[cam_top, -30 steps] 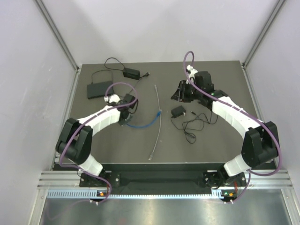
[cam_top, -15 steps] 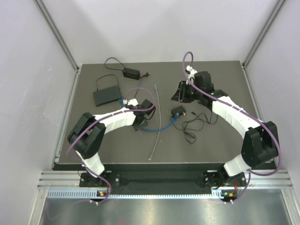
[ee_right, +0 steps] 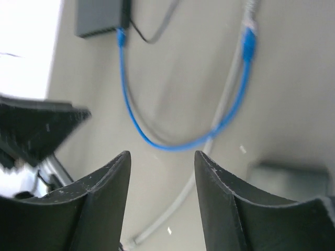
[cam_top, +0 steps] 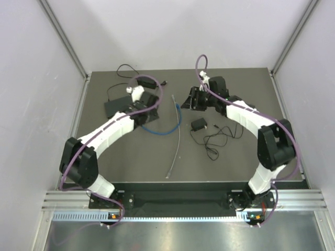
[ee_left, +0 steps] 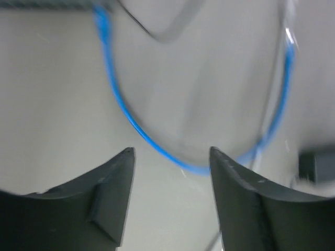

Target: Pull the plug from the switch port

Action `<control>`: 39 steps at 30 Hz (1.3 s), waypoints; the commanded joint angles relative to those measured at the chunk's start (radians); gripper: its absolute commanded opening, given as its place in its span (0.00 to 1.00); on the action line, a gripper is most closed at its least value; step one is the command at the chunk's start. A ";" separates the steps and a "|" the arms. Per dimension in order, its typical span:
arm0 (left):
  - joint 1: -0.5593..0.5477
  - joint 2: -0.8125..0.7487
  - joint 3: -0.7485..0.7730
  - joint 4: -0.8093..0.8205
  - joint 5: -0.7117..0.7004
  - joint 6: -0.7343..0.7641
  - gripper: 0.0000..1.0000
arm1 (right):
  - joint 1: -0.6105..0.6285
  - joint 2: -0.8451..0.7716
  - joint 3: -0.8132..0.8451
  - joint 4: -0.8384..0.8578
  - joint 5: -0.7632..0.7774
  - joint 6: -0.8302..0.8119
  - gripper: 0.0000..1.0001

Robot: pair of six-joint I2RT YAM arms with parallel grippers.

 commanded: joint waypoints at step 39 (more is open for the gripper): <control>0.530 0.117 -0.074 0.503 0.319 0.255 0.17 | 0.301 0.878 0.748 0.410 -0.124 0.323 0.47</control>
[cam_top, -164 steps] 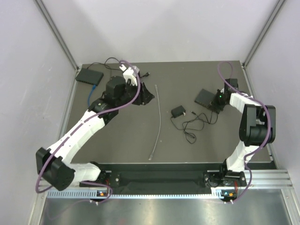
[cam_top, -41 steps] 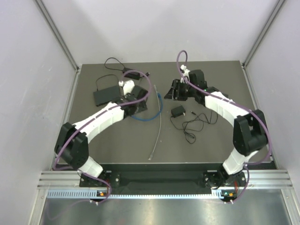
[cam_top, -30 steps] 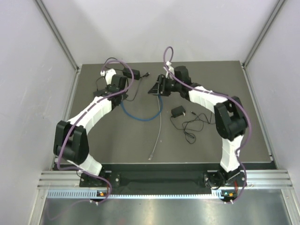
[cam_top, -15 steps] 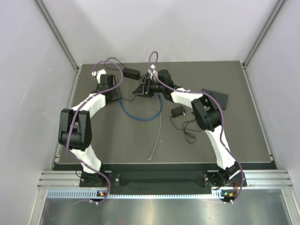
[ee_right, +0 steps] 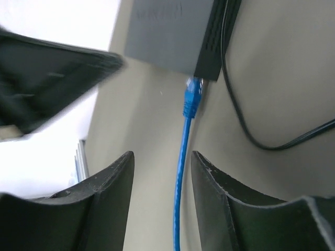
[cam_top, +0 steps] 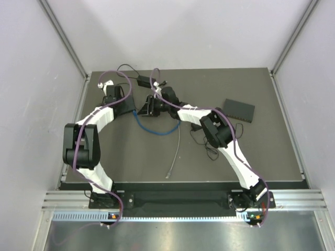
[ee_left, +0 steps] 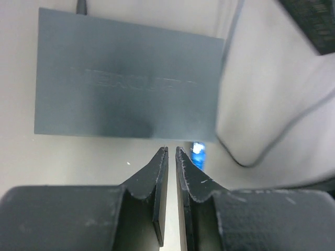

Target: Pull the plug from the switch port

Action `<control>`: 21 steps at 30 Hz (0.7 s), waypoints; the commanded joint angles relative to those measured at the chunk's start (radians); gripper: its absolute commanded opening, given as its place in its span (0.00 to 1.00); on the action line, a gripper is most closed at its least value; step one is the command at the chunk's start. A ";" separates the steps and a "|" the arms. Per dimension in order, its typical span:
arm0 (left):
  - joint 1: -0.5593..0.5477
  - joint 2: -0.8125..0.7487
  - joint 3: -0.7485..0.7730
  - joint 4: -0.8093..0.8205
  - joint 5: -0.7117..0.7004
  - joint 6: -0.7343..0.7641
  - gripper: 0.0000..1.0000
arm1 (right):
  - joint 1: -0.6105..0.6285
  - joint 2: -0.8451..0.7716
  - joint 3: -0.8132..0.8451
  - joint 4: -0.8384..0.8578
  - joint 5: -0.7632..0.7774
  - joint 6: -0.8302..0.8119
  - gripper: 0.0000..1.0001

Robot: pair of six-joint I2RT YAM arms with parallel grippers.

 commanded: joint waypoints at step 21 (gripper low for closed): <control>-0.001 -0.249 -0.130 0.048 0.081 -0.019 0.17 | 0.097 0.135 0.158 -0.124 0.143 -0.071 0.32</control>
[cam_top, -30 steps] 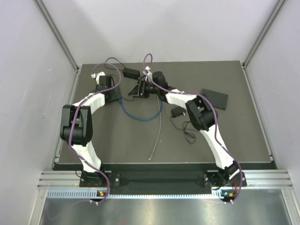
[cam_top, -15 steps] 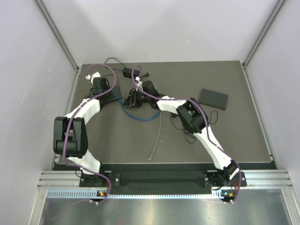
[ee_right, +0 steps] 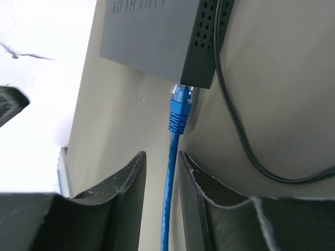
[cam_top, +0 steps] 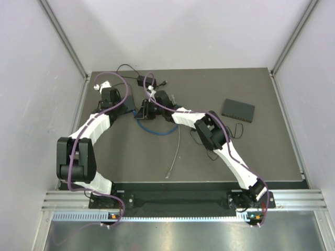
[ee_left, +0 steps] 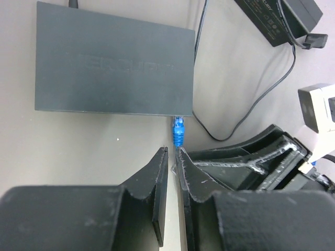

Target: Pull the plug from the switch port

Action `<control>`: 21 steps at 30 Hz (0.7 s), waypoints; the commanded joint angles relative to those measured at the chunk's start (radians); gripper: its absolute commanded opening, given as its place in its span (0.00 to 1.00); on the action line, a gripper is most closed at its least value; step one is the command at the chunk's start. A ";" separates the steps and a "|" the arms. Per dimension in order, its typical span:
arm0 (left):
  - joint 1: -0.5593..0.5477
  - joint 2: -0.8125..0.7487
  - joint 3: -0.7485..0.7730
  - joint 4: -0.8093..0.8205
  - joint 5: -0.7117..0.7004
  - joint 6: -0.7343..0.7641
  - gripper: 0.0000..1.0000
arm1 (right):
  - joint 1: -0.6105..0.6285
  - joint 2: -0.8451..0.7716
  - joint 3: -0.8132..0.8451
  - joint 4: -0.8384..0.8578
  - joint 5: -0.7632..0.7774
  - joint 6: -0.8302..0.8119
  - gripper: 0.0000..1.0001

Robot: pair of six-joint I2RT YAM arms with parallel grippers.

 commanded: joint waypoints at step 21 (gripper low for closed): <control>0.000 -0.089 -0.053 0.009 0.023 0.015 0.18 | 0.072 -0.138 -0.112 -0.208 0.126 -0.215 0.00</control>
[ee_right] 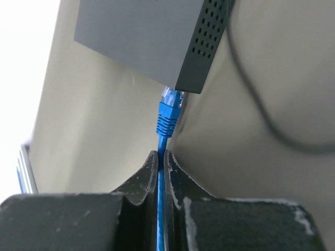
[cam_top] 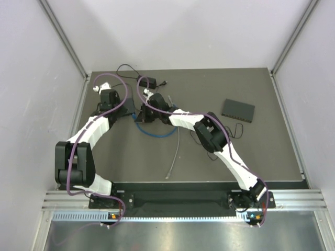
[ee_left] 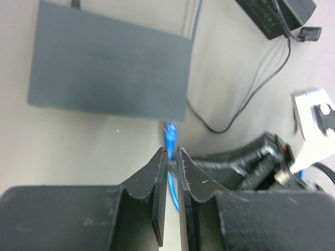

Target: Pull the plug from the switch port

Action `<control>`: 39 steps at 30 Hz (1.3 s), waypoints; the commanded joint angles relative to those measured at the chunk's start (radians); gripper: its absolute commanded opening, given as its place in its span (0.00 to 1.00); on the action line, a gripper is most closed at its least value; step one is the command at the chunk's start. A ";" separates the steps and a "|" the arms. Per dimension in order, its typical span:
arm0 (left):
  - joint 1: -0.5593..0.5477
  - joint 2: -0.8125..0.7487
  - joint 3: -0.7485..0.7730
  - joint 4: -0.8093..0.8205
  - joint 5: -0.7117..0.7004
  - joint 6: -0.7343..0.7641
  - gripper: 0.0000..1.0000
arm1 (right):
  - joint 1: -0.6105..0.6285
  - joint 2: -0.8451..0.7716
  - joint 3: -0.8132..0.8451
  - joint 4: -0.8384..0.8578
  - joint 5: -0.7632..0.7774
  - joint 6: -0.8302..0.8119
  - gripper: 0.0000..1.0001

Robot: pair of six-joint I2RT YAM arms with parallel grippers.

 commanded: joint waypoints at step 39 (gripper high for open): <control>-0.044 0.229 0.012 0.049 0.170 0.014 0.16 | -0.103 -0.205 -0.478 0.296 -0.241 0.176 0.40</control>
